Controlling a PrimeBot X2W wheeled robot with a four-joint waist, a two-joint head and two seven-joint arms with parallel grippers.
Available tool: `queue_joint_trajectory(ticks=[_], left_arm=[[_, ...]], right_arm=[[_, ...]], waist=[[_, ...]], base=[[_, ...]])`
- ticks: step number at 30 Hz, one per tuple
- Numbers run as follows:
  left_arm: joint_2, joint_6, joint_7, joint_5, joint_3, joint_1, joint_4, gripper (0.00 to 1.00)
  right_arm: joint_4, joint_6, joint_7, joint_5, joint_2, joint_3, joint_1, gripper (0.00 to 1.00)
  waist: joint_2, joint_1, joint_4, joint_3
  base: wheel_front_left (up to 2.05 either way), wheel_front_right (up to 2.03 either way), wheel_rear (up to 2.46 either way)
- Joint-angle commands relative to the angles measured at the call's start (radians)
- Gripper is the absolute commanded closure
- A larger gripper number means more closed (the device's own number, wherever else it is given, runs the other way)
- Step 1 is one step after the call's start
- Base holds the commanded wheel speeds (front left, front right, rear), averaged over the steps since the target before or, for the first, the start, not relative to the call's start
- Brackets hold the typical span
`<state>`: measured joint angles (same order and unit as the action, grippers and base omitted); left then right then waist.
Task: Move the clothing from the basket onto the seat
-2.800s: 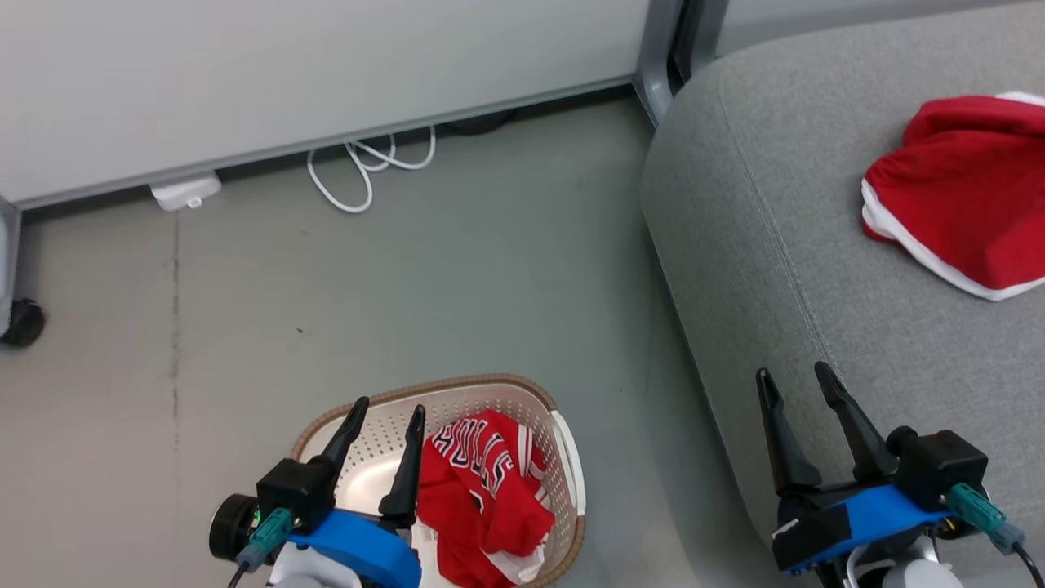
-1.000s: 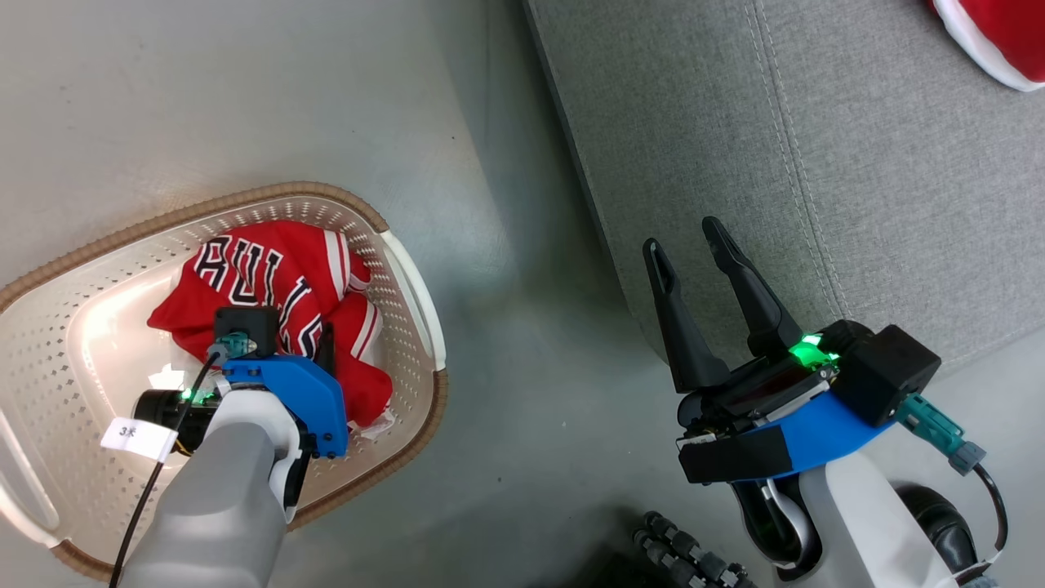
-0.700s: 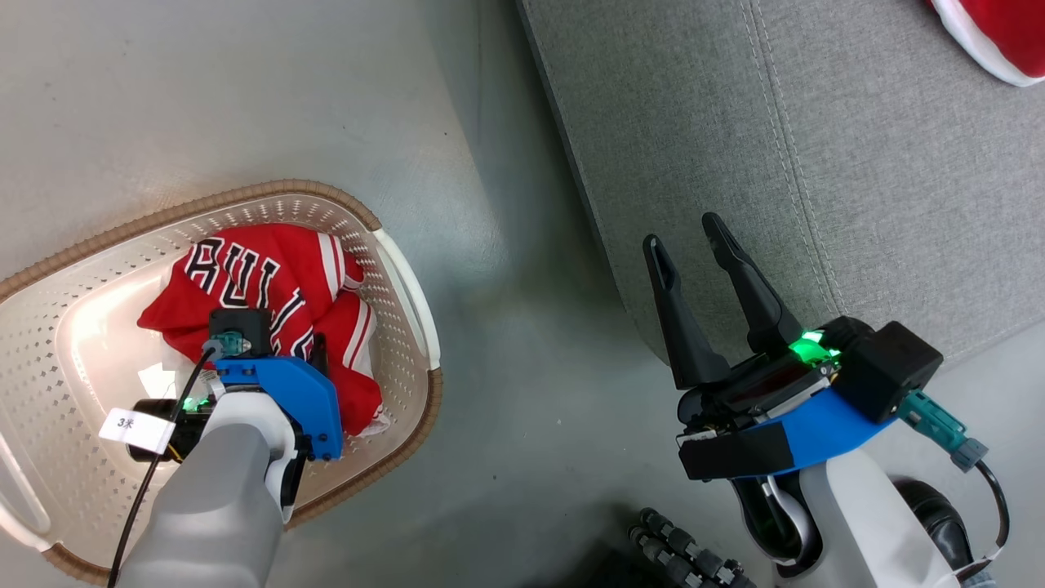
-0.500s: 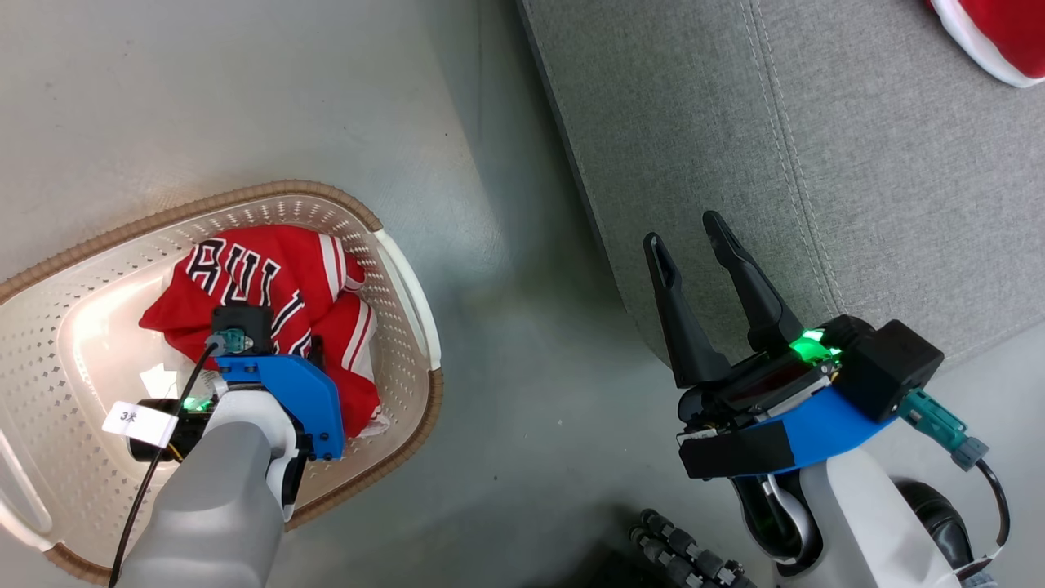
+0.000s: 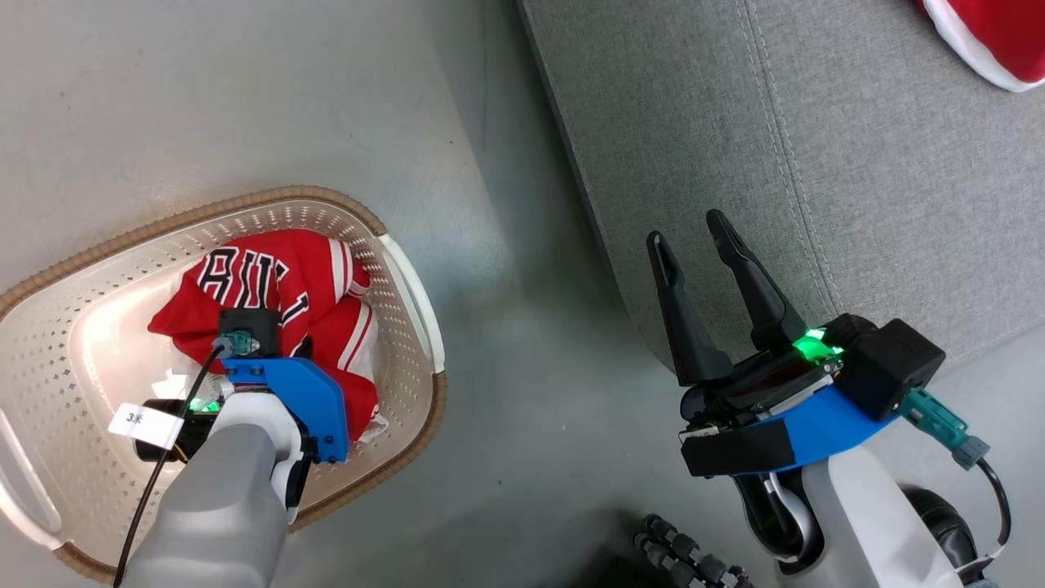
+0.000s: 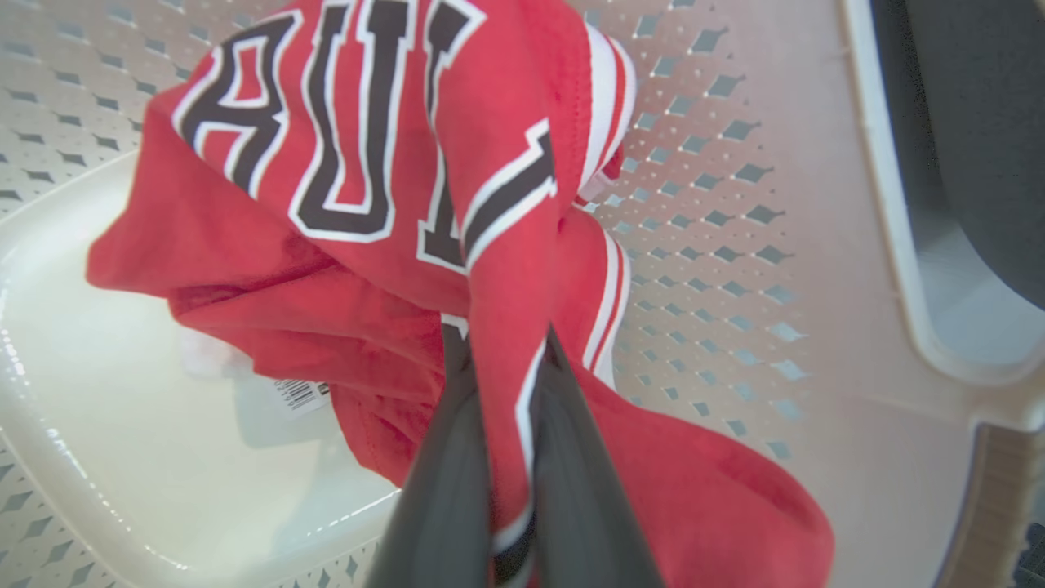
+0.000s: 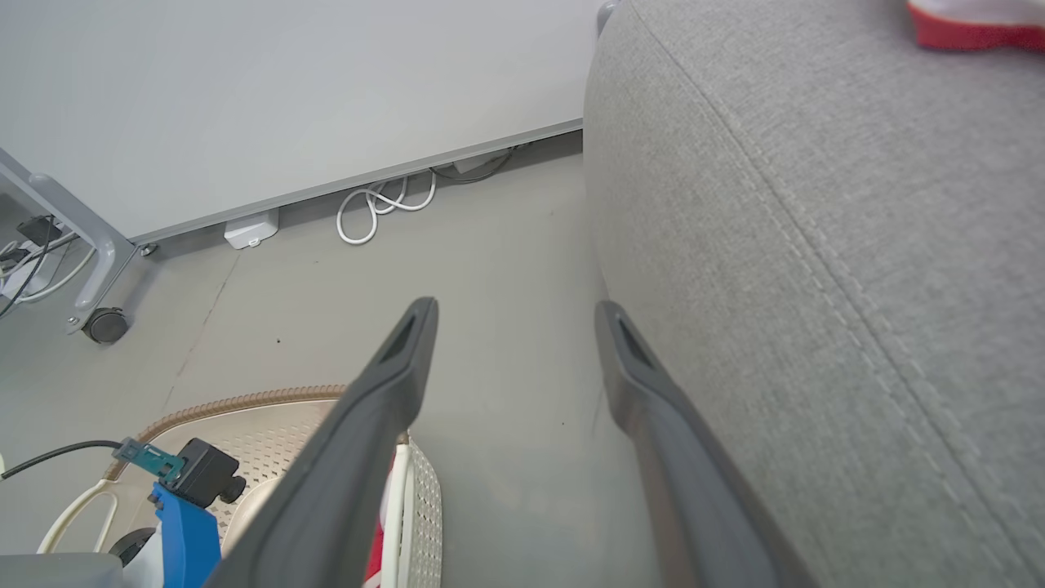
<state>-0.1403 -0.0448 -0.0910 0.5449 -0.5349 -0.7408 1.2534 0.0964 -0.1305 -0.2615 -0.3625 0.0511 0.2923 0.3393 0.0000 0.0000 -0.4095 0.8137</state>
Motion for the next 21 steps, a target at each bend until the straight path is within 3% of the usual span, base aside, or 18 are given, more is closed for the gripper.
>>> queue_joint_trajectory(ticks=[1, 14, 21], left_arm=[[-0.001, -0.004, -0.002, 0.005, -0.004, -0.017, 0.001, 1.00], [0.024, -0.010, -0.014, 0.017, -0.015, -0.014, 0.010, 1.00], [0.056, -0.025, -0.043, 0.024, -0.031, 0.018, 0.012, 1.00]], right_arm=[[0.002, -0.001, -0.005, 0.000, -0.001, -0.002, 0.006, 0.00], [0.010, -0.001, -0.005, 0.025, -0.001, -0.015, 0.004, 0.00], [0.026, -0.001, -0.005, 0.053, -0.001, -0.034, -0.009, 0.00]], waist=[[0.0000, 0.0000, 0.001, -0.001], [0.0000, 0.0000, 0.032, -0.039], [0.0000, 0.0000, 0.092, -0.132]], base=[[0.00, 0.00, 0.00], [0.00, 0.00, 0.00], [0.00, 0.00, 0.00]])
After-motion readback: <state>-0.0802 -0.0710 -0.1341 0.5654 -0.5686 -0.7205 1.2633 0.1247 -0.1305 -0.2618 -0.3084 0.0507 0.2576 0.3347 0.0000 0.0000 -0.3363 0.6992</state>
